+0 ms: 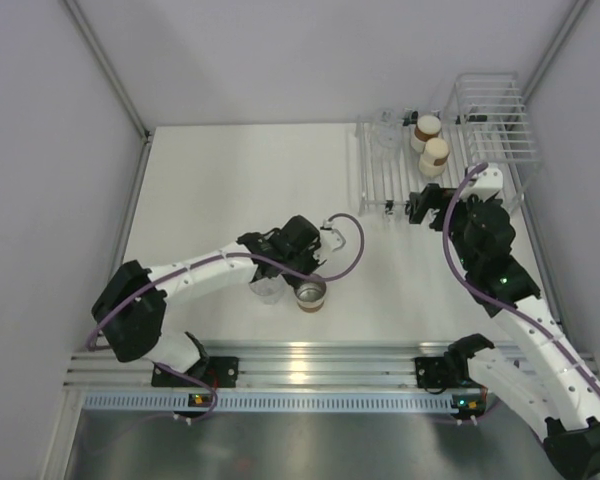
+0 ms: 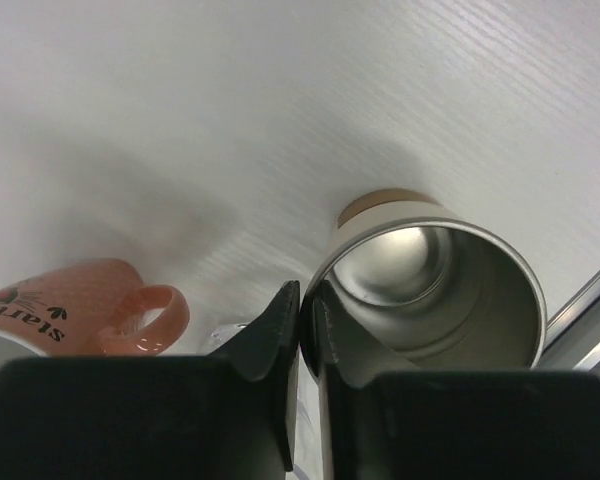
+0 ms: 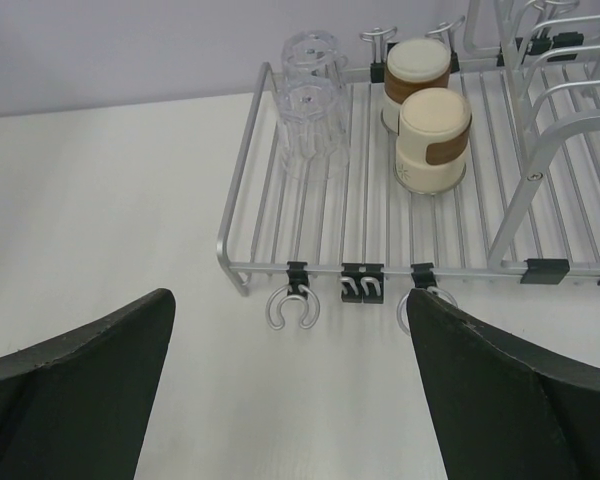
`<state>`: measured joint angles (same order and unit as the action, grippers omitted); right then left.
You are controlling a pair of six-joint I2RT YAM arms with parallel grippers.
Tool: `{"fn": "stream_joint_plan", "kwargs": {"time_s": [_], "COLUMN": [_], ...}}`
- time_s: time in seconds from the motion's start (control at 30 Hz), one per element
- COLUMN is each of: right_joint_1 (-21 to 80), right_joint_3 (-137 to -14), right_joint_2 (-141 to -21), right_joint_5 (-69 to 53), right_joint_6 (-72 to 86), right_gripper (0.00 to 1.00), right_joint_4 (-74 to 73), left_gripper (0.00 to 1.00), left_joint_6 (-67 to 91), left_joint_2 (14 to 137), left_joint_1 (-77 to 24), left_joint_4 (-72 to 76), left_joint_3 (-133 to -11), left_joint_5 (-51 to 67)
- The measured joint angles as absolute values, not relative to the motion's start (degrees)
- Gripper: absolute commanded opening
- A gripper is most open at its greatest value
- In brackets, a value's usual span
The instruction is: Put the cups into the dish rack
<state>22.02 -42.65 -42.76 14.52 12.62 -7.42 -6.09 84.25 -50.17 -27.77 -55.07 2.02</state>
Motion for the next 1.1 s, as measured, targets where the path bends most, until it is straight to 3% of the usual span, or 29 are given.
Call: {"fn": "stream_joint_plan", "kwargs": {"time_s": [0.1, 0.7, 0.93, 1.1], "right_joint_1": [22.0, 22.0, 21.8, 21.4], "right_joint_3": [-42.6, -42.4, -40.9, -34.7], "right_joint_2": [-42.0, -38.3, -37.6, -36.9], "right_joint_5": [14.9, 15.1, 6.3, -3.1], "right_joint_6": [12.6, 12.7, 16.9, 25.4], "right_gripper": [0.99, 0.99, 1.0, 0.99], "right_joint_4": [-7.7, -10.9, -6.1, 5.8], "left_gripper": [0.0, 0.0, 0.0, 0.0], "left_joint_6": [-6.1, 1.4, 11.9, 23.8], "left_joint_2": [85.6, 84.9, 73.5, 65.9], "left_joint_1": [-50.2, -48.7, -43.4, -34.9], "left_joint_4": [-27.9, -25.9, -9.7, 10.0], "left_joint_3": [-56.2, -65.0, -63.4, -54.3], "left_joint_5": [2.0, -5.1, 3.9, 16.6]}}
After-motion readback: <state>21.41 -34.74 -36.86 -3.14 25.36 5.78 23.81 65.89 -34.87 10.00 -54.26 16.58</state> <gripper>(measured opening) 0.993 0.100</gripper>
